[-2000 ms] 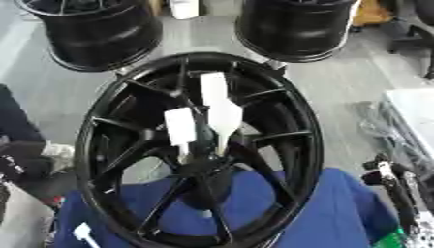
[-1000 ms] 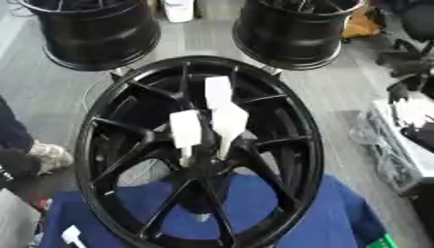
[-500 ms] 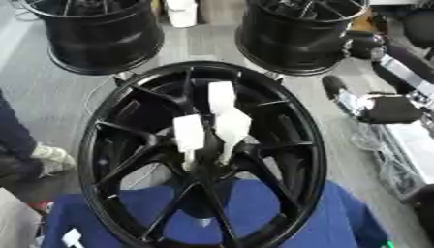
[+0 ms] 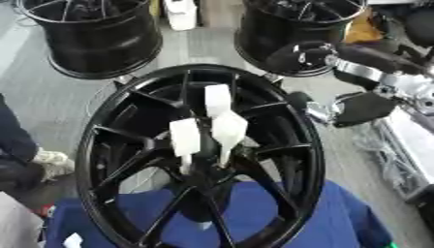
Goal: Pull the pin out of the wheel hub.
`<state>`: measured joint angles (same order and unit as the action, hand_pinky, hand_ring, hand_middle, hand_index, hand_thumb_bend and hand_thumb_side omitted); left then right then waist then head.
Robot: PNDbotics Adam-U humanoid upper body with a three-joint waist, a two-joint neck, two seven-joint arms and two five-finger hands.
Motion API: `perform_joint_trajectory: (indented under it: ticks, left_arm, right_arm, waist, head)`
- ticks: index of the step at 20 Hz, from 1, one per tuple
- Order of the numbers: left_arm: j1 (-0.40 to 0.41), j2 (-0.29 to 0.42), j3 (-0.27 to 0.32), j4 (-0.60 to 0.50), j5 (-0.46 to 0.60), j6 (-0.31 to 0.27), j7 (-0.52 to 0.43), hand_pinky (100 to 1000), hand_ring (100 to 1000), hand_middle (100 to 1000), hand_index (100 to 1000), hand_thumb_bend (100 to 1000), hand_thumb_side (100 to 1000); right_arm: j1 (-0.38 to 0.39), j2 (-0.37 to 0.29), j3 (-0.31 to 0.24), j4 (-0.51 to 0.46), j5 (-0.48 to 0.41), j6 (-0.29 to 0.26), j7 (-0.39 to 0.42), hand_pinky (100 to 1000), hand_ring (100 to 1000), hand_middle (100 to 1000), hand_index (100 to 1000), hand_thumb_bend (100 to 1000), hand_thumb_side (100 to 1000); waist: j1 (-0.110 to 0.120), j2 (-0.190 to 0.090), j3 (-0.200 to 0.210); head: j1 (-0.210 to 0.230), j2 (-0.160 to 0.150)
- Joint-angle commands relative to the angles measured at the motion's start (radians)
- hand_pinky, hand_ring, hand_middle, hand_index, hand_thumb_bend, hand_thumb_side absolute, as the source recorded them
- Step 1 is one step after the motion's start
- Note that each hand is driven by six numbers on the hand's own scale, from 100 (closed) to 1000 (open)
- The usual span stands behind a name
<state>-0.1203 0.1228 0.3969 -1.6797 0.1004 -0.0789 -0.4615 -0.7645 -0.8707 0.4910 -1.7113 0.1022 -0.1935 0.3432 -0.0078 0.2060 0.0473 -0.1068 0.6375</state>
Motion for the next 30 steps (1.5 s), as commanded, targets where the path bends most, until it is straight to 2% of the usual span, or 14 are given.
perform_joint_trajectory:
  ticks: [1, 6, 10, 15, 22, 25, 30]
  left_arm:
    - [-0.01, 0.012, -0.005, -0.015, 0.006, -0.003, -0.007, 780, 758, 670, 702, 202, 830]
    - [-0.014, 0.01, -0.007, -0.012, 0.007, -0.005, -0.011, 780, 758, 671, 702, 203, 830]
    - [-0.016, 0.008, -0.008, -0.012, 0.008, -0.005, -0.014, 780, 758, 671, 702, 203, 830]
    - [-0.014, 0.008, -0.002, -0.011, 0.005, -0.004, -0.01, 779, 758, 671, 701, 204, 831]
    - [-0.013, 0.008, -0.001, -0.01, 0.001, -0.002, -0.009, 780, 758, 671, 701, 204, 832]
    - [-0.012, 0.007, -0.002, -0.01, 0.002, -0.003, -0.01, 780, 758, 671, 702, 204, 832]
    - [-0.012, 0.004, -0.003, -0.01, 0.004, -0.003, -0.012, 780, 758, 671, 701, 205, 831]
  right_arm:
    - [-0.046, 0.026, 0.001, 0.061, 0.043, -0.012, 0.052, 805, 865, 911, 897, 100, 674]
    - [-0.102, 0.094, -0.023, 0.161, 0.076, -0.041, 0.14, 806, 866, 908, 895, 100, 662]
    - [-0.126, 0.123, -0.047, 0.194, 0.07, -0.052, 0.213, 807, 857, 894, 895, 100, 670]
    - [-0.12, 0.1, -0.067, 0.13, 0.031, -0.055, 0.304, 809, 834, 866, 896, 100, 685]
    - [-0.114, 0.077, -0.067, 0.008, -0.013, -0.024, 0.431, 809, 816, 857, 901, 100, 734]
    - [-0.12, 0.096, -0.064, 0.006, -0.008, -0.011, 0.487, 814, 835, 874, 905, 100, 736]
    - [-0.138, 0.147, -0.061, 0.056, 0.032, -0.008, 0.558, 835, 883, 916, 911, 100, 764]
  waist:
    - [0.003, -0.009, 0.005]
    - [0.005, -0.006, 0.015]
    - [0.006, -0.005, 0.019]
    - [0.003, -0.004, 0.014]
    - [0.0, -0.004, 0.009]
    - [0.002, -0.005, 0.011]
    - [0.005, -0.004, 0.015]
  head:
    - [-0.012, -0.018]
    - [-0.026, -0.025]
    - [-0.031, -0.03]
    - [-0.03, -0.034]
    - [-0.029, -0.037]
    - [-0.031, -0.037]
    - [-0.034, -0.041]
